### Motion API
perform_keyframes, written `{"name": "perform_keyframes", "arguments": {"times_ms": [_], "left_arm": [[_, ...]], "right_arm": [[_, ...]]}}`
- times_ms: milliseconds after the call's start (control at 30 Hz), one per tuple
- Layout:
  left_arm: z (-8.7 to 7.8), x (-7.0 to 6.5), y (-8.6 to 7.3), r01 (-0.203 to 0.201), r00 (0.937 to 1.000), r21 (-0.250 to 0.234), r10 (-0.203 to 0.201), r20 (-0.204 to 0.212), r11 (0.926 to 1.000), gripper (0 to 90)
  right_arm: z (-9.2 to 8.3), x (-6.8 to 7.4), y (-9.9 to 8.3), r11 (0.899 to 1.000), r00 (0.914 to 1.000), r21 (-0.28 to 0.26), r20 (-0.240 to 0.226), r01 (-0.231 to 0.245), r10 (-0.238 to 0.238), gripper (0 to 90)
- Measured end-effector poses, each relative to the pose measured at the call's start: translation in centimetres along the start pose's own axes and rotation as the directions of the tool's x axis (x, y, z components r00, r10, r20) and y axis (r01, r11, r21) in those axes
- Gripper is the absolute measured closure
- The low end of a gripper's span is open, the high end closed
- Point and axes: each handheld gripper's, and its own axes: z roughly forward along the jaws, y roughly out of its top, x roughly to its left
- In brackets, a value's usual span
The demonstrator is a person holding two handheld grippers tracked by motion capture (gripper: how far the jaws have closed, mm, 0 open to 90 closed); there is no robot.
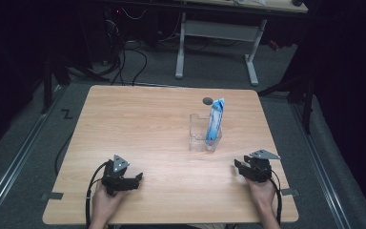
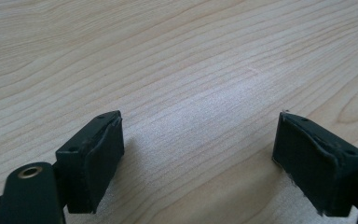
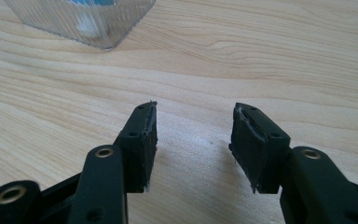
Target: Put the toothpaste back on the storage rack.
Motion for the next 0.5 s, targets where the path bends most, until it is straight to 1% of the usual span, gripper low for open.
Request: {"name": "perform_keyframes", "arguments": {"times_ms": [500], "left_arm": [[0.00,-0.01,0.00,0.001,1.0000,0.000,-0.001,-0.001,1.0000,16.5]], "right_arm": [[0.57,0.38,-0.05,1.000,0.9998,0.018,0.008,0.018,-0.018,49.9]]}}
